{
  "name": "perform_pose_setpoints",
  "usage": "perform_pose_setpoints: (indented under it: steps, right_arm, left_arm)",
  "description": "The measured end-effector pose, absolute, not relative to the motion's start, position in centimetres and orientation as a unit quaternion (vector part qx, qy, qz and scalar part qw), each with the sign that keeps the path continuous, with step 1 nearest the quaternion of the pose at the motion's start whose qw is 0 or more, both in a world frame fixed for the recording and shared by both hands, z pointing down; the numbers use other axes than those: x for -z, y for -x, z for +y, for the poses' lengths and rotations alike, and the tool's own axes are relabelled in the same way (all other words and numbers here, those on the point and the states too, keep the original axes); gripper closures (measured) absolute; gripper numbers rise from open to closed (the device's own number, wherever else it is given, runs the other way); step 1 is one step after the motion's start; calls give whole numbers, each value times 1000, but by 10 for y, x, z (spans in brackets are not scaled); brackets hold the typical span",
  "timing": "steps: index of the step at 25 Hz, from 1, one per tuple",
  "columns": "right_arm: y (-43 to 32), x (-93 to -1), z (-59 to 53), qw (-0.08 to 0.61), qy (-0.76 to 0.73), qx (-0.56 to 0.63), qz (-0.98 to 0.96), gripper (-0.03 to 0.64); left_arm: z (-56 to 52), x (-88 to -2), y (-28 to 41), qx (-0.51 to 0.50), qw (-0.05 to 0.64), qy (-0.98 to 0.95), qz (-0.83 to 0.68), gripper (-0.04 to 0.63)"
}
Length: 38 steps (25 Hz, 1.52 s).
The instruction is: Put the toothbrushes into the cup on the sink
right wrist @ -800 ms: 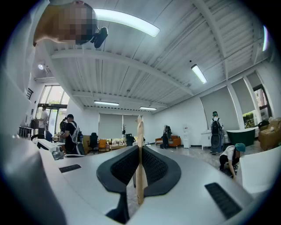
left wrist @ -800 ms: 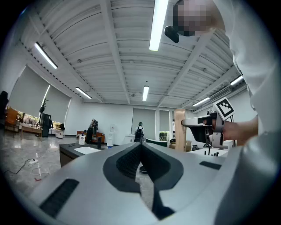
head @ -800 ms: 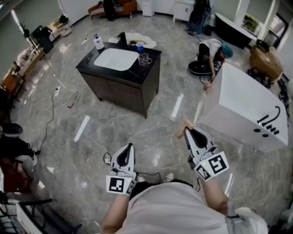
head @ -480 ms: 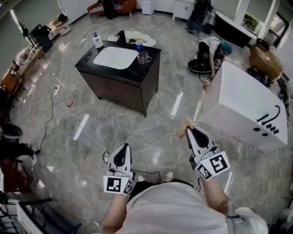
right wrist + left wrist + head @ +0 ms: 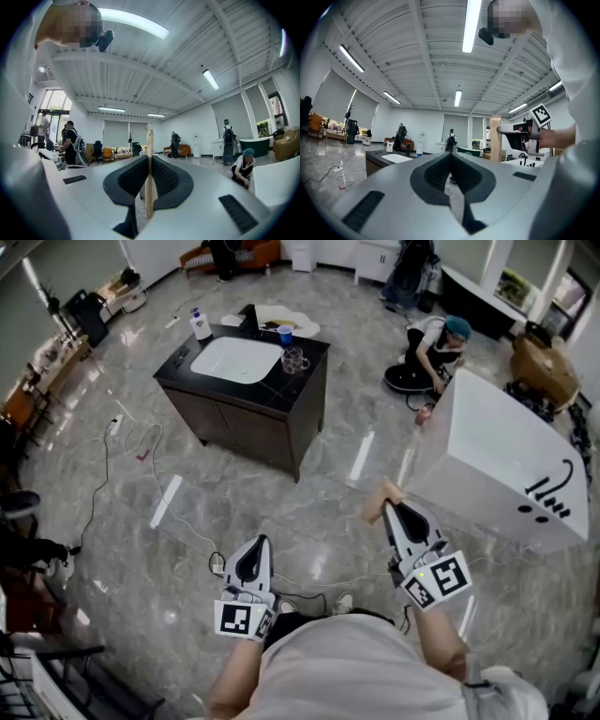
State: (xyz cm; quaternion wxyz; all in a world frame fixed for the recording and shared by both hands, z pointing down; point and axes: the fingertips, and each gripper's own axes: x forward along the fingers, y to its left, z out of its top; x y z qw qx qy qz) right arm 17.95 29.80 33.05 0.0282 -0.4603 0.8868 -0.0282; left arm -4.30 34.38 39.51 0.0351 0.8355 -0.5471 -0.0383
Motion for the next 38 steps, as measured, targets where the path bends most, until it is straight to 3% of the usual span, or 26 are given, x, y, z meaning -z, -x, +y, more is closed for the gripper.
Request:
perform_pose_setpoints:
  steps: [27, 38]
  right_arm:
    - [-177, -336, 295, 37, 444, 53, 894, 568]
    - [-212, -338, 291, 37, 401, 45, 914, 568]
  left_arm:
    - [343, -398, 42, 40, 38, -832, -552, 594]
    - [338, -398, -14, 33, 36, -815, -577, 594]
